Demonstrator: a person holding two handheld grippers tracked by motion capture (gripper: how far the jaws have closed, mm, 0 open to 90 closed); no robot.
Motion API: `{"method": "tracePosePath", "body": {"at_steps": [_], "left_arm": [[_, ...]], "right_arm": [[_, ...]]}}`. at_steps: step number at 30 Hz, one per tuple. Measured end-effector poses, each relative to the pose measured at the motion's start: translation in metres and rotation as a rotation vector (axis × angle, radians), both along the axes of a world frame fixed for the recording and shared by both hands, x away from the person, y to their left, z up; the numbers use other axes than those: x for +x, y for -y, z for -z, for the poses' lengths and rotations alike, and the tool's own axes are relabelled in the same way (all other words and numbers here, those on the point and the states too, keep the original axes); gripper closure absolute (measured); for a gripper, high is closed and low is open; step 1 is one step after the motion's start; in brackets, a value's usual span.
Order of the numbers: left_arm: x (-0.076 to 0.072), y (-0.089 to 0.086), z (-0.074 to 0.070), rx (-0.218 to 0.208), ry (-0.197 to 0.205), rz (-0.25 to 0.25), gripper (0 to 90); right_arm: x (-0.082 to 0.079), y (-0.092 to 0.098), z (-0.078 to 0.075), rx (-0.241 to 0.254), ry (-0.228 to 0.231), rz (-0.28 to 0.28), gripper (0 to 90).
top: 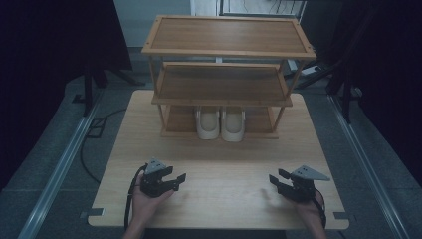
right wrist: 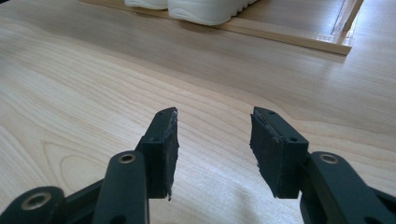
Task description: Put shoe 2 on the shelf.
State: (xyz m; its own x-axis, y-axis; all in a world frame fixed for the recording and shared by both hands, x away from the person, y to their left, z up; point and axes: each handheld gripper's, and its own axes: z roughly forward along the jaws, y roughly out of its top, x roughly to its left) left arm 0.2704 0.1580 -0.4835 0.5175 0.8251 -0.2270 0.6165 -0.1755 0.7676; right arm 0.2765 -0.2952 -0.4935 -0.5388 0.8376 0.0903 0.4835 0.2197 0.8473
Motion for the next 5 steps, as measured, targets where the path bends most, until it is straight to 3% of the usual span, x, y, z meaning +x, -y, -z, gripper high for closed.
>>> {"method": "tracePosePath", "body": {"at_steps": [5], "left_arm": [[0.0022,-0.0003,0.002,0.005,-0.009,0.005,37.8]], "right_arm": [[0.0002,0.0003,0.0,-0.022,0.021,0.014,47.5]]}}
